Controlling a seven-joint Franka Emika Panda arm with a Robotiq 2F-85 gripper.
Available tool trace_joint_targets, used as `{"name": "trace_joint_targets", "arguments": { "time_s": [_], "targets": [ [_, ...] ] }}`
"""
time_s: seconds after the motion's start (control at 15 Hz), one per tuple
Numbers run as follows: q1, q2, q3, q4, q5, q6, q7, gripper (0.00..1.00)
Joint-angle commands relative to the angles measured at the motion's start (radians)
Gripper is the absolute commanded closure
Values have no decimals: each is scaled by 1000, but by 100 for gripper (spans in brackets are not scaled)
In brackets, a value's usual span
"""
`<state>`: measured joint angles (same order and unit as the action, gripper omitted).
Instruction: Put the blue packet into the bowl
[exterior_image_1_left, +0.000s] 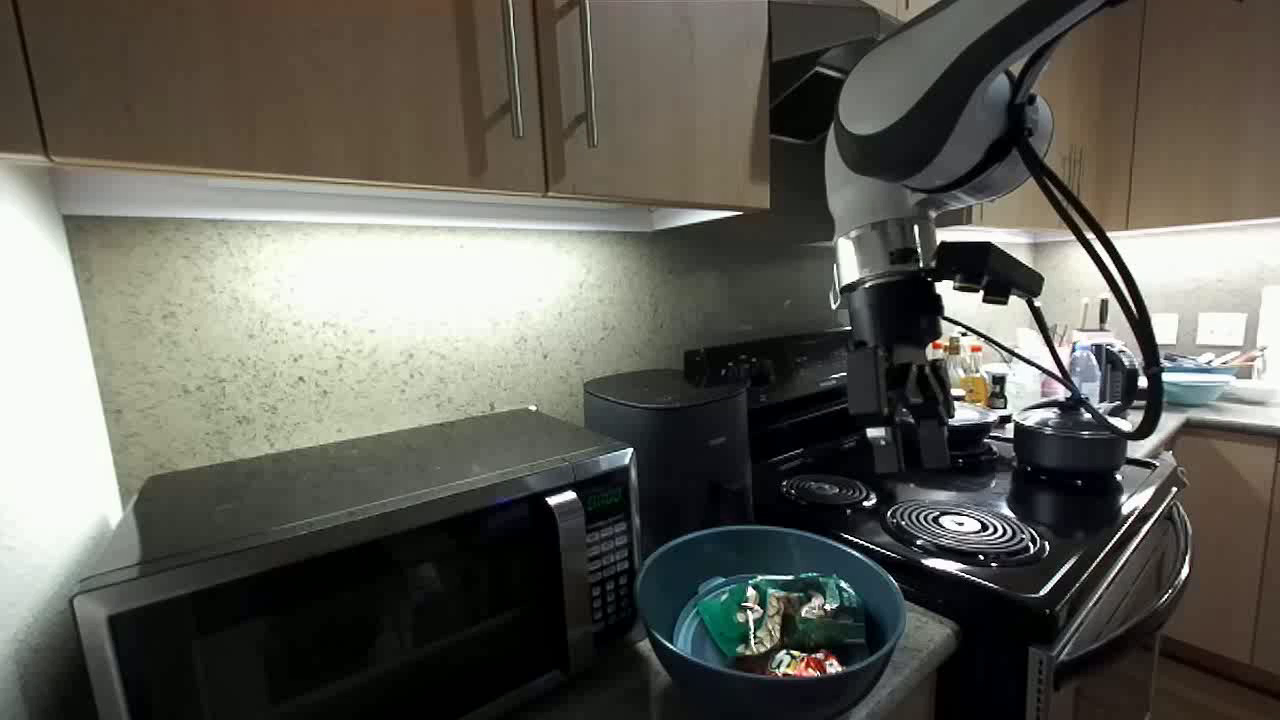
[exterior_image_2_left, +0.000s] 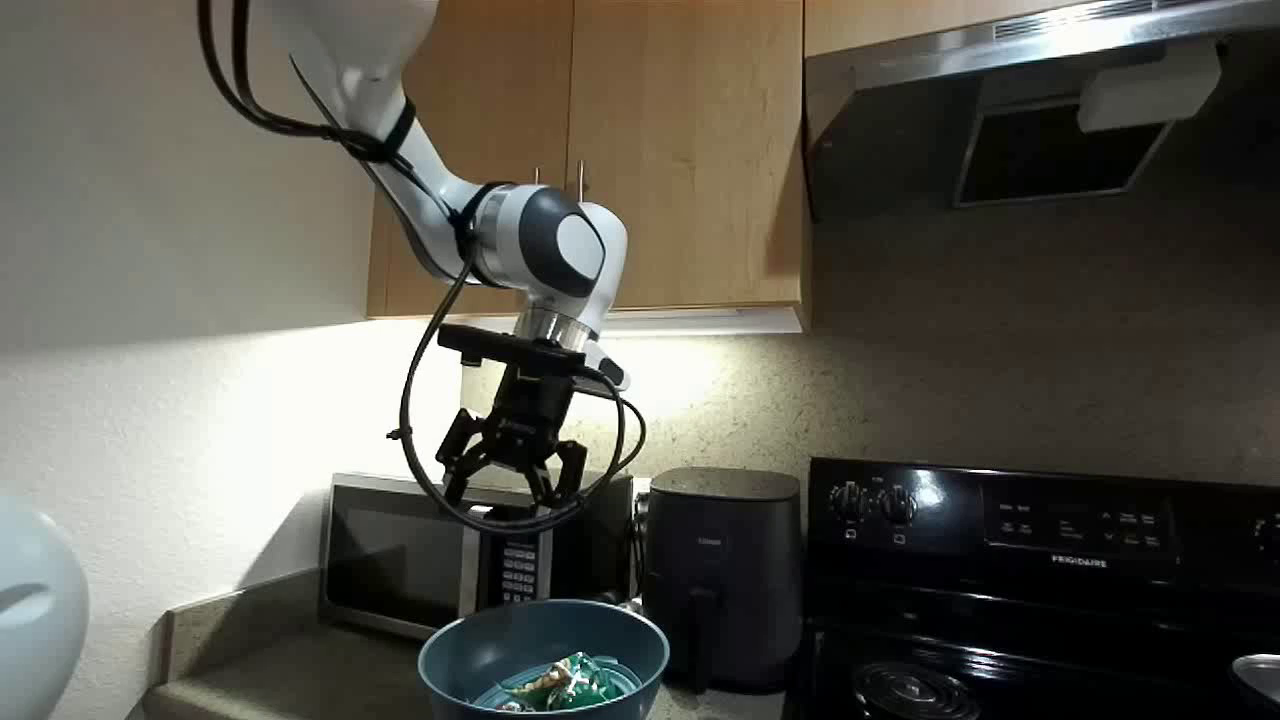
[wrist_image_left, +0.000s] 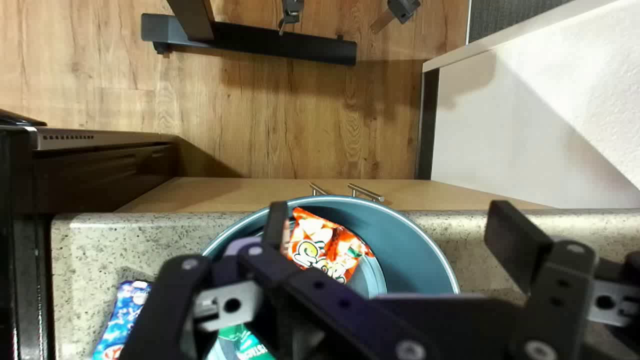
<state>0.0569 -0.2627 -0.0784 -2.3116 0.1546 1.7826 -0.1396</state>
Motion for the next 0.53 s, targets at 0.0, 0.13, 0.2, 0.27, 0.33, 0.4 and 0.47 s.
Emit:
{"name": "trace_joint_targets", "arguments": {
  "time_s": [0.0, 0.13, 0.2, 0.27, 0.33, 0.4, 0.47],
  "targets": [
    [-19, 1, 18, 1, 4, -2, -4, 0],
    [-19, 1, 18, 1, 4, -2, -4, 0],
    [-19, 1, 18, 1, 4, -2, -4, 0],
    [-19, 1, 18, 1, 4, -2, -4, 0],
    [-19, 1, 18, 1, 4, -2, -4, 0],
    [-17, 5, 15, 10, 15, 5, -18, 0],
    [-18, 17, 13, 21, 27, 28, -15, 0]
  ]
}}
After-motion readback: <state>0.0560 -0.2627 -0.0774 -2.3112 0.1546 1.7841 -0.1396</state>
